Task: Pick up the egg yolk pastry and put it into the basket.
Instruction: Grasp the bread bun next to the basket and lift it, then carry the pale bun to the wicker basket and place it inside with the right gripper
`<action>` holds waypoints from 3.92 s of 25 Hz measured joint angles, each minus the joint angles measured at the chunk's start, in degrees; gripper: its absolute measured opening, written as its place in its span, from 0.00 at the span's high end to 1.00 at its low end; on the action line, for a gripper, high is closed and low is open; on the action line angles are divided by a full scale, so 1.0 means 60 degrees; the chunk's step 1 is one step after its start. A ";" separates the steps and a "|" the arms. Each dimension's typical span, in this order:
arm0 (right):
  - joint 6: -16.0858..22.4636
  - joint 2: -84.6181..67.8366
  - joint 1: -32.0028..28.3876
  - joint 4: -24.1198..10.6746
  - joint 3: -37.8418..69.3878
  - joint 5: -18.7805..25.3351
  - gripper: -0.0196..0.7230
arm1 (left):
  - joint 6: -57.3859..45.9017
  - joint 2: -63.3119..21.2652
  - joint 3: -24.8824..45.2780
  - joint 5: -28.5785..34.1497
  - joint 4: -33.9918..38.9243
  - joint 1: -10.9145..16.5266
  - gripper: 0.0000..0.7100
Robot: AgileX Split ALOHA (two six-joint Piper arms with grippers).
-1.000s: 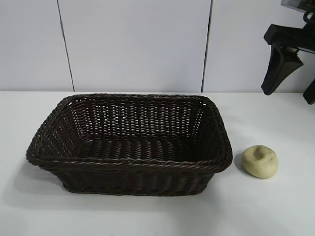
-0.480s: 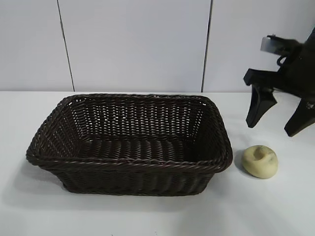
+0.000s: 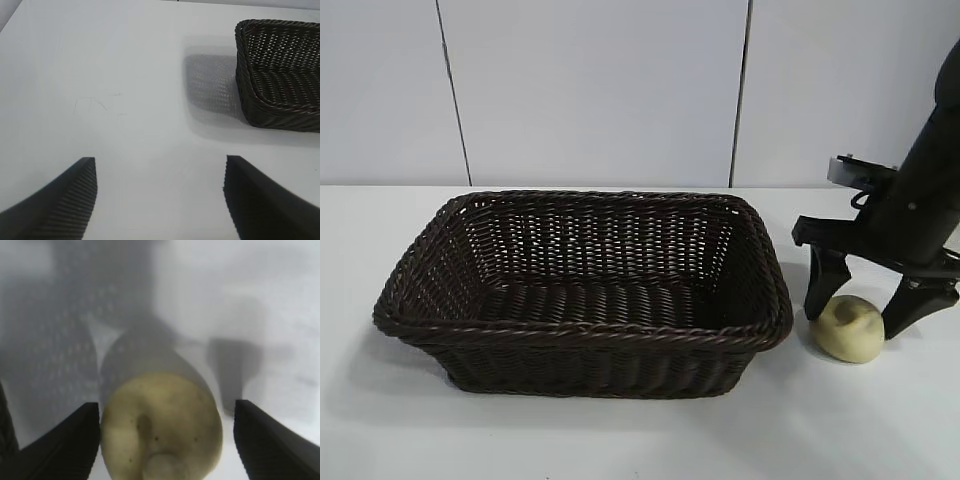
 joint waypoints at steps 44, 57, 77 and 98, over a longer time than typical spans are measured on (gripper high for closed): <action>-0.0005 -0.4006 0.3265 0.1128 -0.0037 -0.0602 0.92 | -0.0009 0.0000 0.0000 0.0000 0.0000 0.0000 0.27; -0.0005 -0.3523 0.5066 0.1429 -0.0037 -0.2444 0.92 | -0.0009 0.0000 0.0000 0.0000 0.0000 0.0000 0.27; -0.0005 -0.0317 0.5578 0.1636 -0.0037 -0.4536 0.84 | -0.0009 0.0000 0.0000 0.0000 0.0000 0.0000 0.27; 0.0650 -0.0317 0.4812 0.1544 -0.2505 -0.0331 0.25 | -0.0009 0.0000 0.0000 0.0000 0.0000 0.0000 0.27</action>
